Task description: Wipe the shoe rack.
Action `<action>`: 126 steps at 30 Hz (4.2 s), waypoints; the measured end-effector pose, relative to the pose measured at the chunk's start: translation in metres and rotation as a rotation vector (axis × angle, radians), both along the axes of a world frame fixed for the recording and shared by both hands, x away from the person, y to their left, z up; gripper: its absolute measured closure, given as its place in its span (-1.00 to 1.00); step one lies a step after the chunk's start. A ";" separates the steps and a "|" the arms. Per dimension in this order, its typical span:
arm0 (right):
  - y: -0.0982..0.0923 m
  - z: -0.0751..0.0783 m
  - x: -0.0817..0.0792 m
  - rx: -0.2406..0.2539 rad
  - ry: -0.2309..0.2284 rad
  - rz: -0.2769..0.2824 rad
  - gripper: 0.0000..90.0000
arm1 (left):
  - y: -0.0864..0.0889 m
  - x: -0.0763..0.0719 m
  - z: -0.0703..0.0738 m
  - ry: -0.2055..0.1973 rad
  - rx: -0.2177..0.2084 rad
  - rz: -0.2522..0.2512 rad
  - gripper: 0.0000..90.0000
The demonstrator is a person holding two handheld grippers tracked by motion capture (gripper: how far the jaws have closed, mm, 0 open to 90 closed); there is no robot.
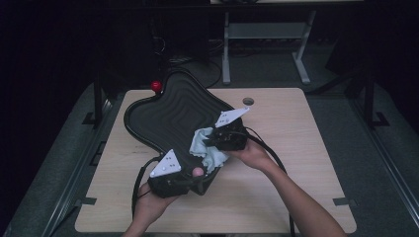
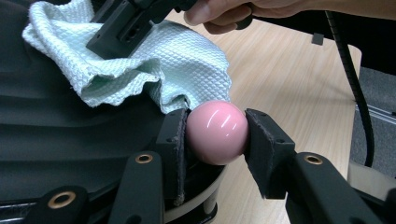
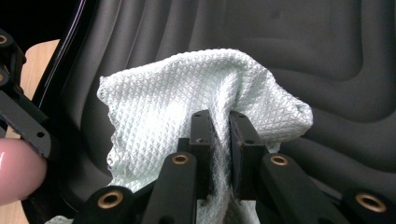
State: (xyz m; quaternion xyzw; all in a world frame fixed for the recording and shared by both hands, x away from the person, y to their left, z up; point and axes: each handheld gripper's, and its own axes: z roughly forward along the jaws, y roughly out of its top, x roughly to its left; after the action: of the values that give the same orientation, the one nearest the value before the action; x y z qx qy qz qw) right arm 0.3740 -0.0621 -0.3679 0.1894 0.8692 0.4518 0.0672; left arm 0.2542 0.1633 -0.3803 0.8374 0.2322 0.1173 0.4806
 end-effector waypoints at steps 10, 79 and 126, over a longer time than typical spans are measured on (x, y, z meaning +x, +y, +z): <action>0.008 -0.002 -0.013 -0.011 -0.012 0.059 0.80 | 0.002 0.000 0.000 -0.004 0.003 0.011 0.34; -0.033 -0.037 -0.049 0.066 0.014 -0.042 0.81 | 0.016 0.017 -0.001 -0.017 -0.011 0.098 0.34; -0.089 -0.032 0.011 0.051 0.000 -0.265 0.82 | 0.030 -0.008 -0.002 -0.008 -0.034 0.025 0.35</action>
State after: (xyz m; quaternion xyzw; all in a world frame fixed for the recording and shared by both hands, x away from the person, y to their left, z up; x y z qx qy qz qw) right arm 0.3851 -0.1512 -0.4002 0.3042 0.8248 0.4609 0.1216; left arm 0.2458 0.1931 -0.3827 0.8257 0.2427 0.1229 0.4941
